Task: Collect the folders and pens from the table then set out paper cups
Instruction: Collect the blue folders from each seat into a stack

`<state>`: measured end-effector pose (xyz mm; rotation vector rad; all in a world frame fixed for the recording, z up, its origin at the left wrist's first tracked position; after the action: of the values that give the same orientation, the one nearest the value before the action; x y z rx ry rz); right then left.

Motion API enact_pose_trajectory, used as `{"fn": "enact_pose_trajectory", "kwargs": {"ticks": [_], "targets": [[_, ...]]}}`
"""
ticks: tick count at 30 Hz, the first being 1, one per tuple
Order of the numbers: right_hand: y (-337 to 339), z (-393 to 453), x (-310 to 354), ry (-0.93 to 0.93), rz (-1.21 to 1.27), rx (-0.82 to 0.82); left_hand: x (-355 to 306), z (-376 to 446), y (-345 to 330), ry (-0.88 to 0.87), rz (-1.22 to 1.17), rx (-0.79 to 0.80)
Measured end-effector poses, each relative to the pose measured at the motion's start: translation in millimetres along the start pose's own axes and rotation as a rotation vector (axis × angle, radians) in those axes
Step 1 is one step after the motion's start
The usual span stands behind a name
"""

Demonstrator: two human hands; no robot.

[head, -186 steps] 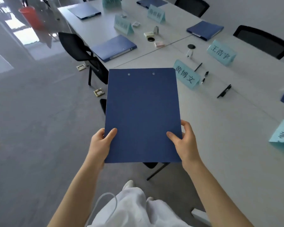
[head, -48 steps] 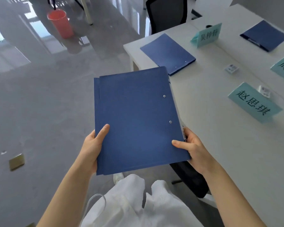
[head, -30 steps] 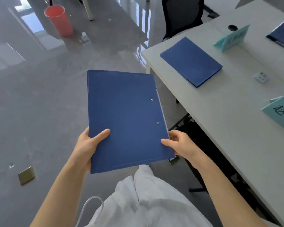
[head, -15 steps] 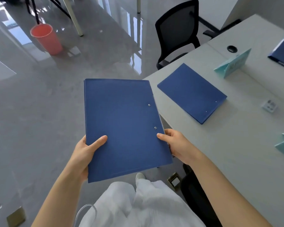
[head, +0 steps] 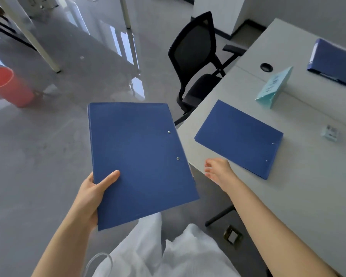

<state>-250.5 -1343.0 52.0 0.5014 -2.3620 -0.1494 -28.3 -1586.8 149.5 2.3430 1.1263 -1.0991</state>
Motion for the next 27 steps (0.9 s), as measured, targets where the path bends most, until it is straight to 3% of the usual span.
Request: {"fn": "enact_pose_trajectory", "kwargs": {"ticks": [3, 8, 16, 27], "targets": [[-25.1, 32.4, 20.0, 0.094, -0.323, -0.173, -38.7, 35.6, 13.0, -0.009, 0.064, 0.039], [-47.7, 58.3, 34.4, 0.159, -0.580, -0.247, -82.5, 83.3, 18.8, -0.005, 0.137, 0.073], [-56.0, 95.4, 61.3, 0.106, -0.550, -0.319, -122.2, 141.4, -10.3, 0.037, 0.201, 0.089], [-83.4, 124.1, 81.1, 0.015, -0.673, -0.277, -178.9, 200.1, -47.3, 0.037, 0.226, 0.086]]}}
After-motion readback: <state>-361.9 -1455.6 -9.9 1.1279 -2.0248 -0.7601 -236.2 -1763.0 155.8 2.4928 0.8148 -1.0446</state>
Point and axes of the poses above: each hand's wrist, its own z-axis towards the middle knuckle, its own y-axis out of the back of the hand, x = y × z, the point moved 2 cm from there along z, towards the middle knuckle, and after that the axes turned 2 degrees about -x, right-handed, at the moved point
